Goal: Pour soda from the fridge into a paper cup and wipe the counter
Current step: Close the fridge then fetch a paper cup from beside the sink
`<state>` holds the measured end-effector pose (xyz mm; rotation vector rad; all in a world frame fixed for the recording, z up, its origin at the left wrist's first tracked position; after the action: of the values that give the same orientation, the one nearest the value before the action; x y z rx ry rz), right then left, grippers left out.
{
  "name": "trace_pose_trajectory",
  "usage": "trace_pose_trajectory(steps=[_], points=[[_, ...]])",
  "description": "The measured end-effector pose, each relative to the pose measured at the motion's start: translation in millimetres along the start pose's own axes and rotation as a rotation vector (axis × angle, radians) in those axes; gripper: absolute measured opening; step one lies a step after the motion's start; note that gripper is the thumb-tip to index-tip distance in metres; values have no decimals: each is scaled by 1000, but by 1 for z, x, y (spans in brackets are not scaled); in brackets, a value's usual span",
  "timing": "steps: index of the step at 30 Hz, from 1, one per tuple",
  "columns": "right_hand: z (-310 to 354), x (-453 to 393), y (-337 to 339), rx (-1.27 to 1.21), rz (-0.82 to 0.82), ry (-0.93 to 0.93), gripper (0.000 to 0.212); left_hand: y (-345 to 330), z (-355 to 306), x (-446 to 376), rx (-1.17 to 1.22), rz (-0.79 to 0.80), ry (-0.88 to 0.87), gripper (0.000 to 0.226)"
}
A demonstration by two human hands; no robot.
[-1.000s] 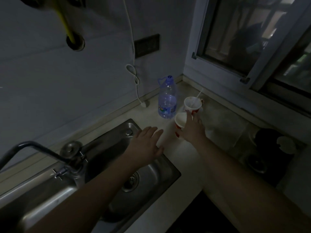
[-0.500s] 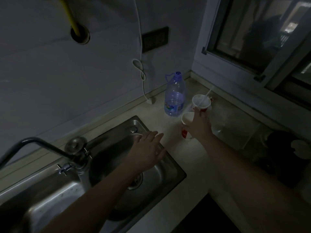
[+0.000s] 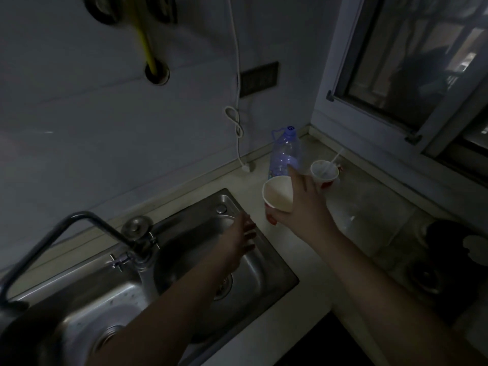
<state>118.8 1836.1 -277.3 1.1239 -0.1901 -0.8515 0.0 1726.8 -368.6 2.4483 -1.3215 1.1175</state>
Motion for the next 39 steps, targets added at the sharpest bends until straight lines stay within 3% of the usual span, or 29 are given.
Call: trace_pose_trajectory(steps=[8,18,26,34,39], points=[[56,18,14,-115,68,57,105,13,1,28,140,82,47,64],[121,37,-2,-225,175,94,107,73,19,76,194,-15,31,60],[211,74,-28,-211,231,202,103,152,42,148,247,-114,-34,56],[320,137,-61,-298,352,302,105,242,92,236,286,-248,-76,84],[395,194,-77,-274,399,416,103,301,136,307,380,-321,-118,86]])
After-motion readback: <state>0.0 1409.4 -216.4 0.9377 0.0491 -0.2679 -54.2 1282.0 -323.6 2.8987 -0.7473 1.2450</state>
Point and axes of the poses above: each hand's wrist, its own x-axis away from the middle knuckle, its own y-axis out of the back of the hand, z = x × y, the point moved 4 cm from there along -x, towards the middle knuckle, and after that the axes turned 6 degrees about y, right-handed, at the moved point
